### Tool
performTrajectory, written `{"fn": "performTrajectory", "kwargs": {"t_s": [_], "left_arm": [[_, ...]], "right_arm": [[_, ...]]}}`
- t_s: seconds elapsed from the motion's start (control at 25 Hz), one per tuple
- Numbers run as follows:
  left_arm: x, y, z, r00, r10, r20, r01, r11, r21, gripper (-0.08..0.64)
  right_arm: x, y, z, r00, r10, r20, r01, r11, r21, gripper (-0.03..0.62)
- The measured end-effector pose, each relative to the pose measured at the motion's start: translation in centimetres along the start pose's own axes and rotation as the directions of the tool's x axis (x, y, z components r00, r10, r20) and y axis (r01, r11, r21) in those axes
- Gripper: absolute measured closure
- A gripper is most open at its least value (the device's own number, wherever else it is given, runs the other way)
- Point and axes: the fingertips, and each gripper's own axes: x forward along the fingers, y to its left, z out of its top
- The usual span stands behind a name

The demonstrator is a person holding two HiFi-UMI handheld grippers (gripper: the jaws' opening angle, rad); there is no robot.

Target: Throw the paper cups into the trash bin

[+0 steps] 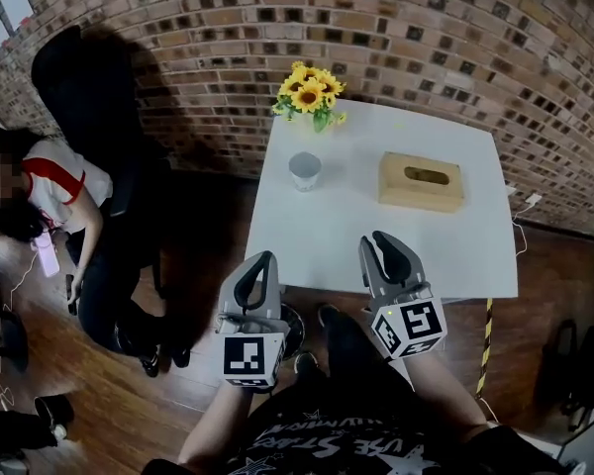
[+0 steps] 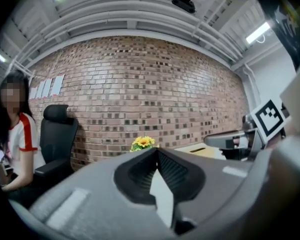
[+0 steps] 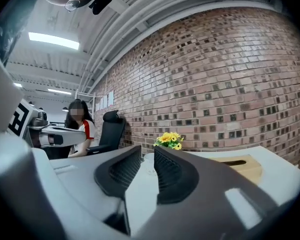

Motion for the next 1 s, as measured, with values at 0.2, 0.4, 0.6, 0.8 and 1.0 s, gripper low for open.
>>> {"fn": "performTrajectory", "kwargs": {"t_s": [0.2,0.4,0.6,0.8,1.0], "left_arm": [[3.0,1.6,-1.0,0.998,0.064,-0.014,-0.064,0.998,0.016,0.555],[7.1,2.5,-2.0,0.991,0.124,-0.042,-0.124,0.992,-0.001,0.555],[10.5,3.1,-3.2,0.985,0.159,-0.062,-0.159,0.987,0.012,0.555],[12.9,4.7,-4.5,0.975,0.202,-0.091,-0.203,0.979,0.005,0.555],[14.6,5.9,-5.4,0.965,0.230,-0.127,-0.232,0.973,0.000,0.555]], "right_arm": [[4.5,0.0,-2.9,0.991,0.117,-0.069,-0.116,0.993,0.010,0.386],[9.5,-0.4,-5.6,0.969,0.207,-0.133,-0.208,0.978,0.007,0.290],[13.6,-0.9,-8.3,0.943,0.269,-0.198,-0.272,0.962,0.015,0.205],[17.0,-0.9,-10.8,0.919,0.307,-0.249,-0.315,0.949,0.006,0.169],[19.7,-0.5,-13.1,0.896,0.344,-0.280,-0.358,0.934,0.002,0.152]]}}
